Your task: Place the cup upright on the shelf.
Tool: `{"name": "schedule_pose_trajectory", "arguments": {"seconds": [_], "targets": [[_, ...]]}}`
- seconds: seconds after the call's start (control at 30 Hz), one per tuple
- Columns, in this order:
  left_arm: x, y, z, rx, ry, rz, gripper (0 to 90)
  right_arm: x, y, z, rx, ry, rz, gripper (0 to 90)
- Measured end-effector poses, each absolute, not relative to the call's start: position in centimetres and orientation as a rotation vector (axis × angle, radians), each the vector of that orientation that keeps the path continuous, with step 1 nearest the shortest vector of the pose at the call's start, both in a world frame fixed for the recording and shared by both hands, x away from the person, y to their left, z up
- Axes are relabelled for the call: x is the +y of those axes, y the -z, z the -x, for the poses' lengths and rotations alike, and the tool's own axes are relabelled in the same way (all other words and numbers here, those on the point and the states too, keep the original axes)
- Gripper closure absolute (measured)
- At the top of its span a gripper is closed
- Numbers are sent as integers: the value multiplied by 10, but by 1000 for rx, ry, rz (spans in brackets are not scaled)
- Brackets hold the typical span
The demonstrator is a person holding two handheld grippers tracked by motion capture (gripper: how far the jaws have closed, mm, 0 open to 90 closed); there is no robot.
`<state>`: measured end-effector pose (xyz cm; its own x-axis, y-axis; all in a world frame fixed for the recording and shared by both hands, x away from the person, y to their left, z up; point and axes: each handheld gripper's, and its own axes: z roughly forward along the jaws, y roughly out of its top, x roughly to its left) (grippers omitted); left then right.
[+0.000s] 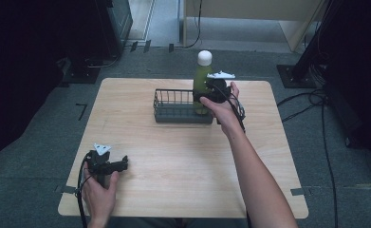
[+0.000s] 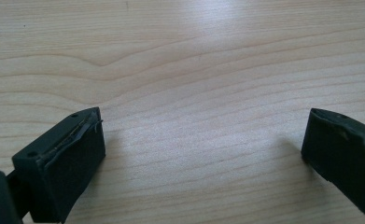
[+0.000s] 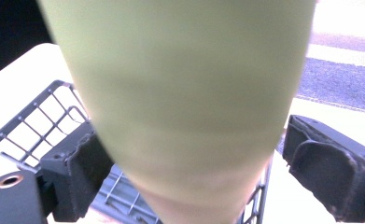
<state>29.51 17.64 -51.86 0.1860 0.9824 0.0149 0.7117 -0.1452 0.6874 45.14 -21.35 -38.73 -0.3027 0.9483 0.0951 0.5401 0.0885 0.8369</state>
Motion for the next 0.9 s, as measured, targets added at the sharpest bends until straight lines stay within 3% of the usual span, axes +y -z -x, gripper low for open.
{"name": "schedule_pose_trajectory", "arguments": {"seconds": [0.9], "targets": [[176, 519, -295, 1582, -648, -1924, 0, -246, 413, -396, 1945, -1154, -1429, 37]]}}
